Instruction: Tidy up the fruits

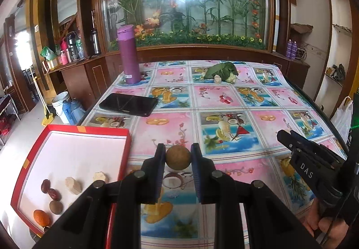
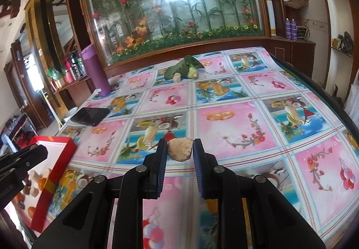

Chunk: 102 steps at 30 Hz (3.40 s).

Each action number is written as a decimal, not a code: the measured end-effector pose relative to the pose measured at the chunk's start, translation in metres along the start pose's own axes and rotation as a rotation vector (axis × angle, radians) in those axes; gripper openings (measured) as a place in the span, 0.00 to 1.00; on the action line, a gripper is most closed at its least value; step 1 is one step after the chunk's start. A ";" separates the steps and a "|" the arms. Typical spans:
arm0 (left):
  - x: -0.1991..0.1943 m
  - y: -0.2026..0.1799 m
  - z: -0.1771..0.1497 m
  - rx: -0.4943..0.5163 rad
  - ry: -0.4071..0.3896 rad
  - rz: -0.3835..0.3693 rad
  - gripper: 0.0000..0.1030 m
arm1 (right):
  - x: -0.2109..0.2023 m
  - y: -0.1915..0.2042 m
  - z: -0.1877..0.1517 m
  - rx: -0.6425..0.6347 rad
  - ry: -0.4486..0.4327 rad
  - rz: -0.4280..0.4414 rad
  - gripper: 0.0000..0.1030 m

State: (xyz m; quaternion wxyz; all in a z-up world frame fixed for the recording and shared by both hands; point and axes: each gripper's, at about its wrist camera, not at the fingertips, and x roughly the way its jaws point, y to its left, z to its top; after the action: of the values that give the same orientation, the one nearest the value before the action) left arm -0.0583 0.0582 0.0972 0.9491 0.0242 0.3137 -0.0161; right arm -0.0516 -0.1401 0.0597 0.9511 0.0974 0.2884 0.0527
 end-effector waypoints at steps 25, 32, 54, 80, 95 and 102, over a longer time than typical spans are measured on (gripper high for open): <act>-0.022 0.186 -0.015 -0.215 -0.016 0.296 0.24 | 0.030 0.249 0.000 -0.307 0.105 0.328 0.22; -0.016 0.225 -0.032 -0.257 0.032 0.353 0.24 | 0.049 0.278 -0.014 -0.310 0.200 0.345 0.21; 0.010 0.283 -0.076 -0.359 0.227 0.302 0.24 | 0.089 0.328 -0.034 -0.365 0.385 0.346 0.21; 0.023 0.261 -0.083 -0.282 0.279 0.354 0.31 | 0.110 0.320 -0.046 -0.344 0.475 0.341 0.23; 0.001 0.253 -0.086 -0.320 0.241 0.354 0.75 | 0.077 0.302 -0.039 -0.306 0.410 0.371 0.24; -0.014 0.246 -0.088 -0.326 0.219 0.357 0.83 | 0.058 0.292 -0.039 -0.301 0.382 0.363 0.24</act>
State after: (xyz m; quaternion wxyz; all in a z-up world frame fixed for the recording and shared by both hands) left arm -0.1109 0.3091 0.0444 0.8886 -0.0722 0.4038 0.2051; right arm -0.0381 0.1597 0.0599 0.8583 -0.0063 0.4291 0.2813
